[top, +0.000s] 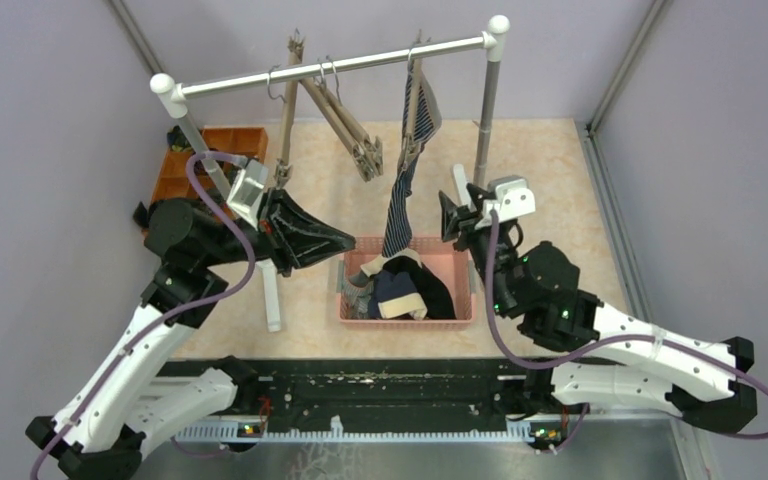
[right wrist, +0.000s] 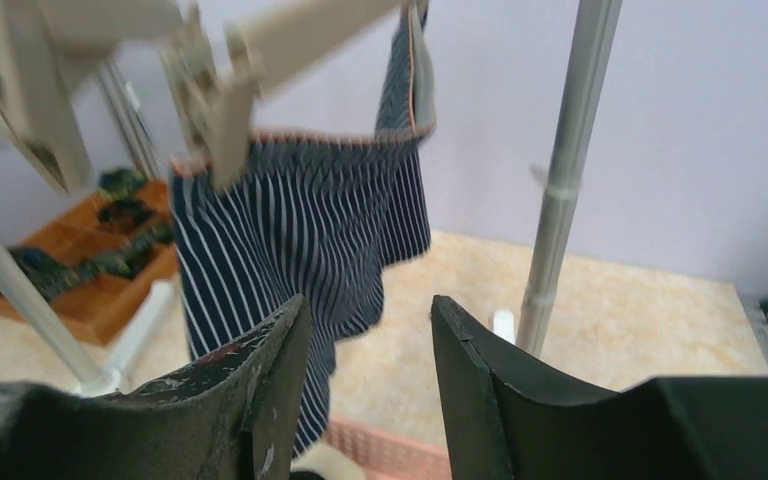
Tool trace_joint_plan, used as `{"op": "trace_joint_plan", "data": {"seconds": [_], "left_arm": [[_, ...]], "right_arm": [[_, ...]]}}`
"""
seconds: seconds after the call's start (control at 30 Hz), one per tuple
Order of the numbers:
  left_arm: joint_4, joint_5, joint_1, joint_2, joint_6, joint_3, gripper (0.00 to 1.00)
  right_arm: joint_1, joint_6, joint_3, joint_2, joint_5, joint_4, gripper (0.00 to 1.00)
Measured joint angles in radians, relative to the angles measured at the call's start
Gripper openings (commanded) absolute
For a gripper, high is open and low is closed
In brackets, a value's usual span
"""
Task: Remove the underwear clipped to the hanger
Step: Adjust the hanger on the clothesline.
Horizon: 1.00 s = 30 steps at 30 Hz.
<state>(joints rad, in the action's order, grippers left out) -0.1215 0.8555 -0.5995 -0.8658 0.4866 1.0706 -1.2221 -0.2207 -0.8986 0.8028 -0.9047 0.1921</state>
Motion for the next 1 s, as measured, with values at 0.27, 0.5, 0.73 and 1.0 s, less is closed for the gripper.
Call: {"op": "trace_joint_plan", "data": {"seconds": [0.27,0.5,0.73,1.0], "left_arm": [[0.040,-0.010,0.000,0.098,-0.009,-0.040,0.11],[0.193,-0.082,-0.001,0.183,-0.066,-0.007,0.17],[0.466,-0.500,-0.001,0.270,-0.214,0.123,0.27],[0.616,-0.867,-0.001,0.323,-0.302,0.145,0.35]], "right_arm": [[0.000,-0.164,-0.296,0.134,0.078,0.107,0.41],[0.000,-0.251,-0.609,0.365,0.165,0.111,0.02],[0.025,-0.245,-0.663,0.531,0.205,0.034,0.00],[0.068,-0.241,-0.837,0.705,0.227,-0.061,0.00]]}}
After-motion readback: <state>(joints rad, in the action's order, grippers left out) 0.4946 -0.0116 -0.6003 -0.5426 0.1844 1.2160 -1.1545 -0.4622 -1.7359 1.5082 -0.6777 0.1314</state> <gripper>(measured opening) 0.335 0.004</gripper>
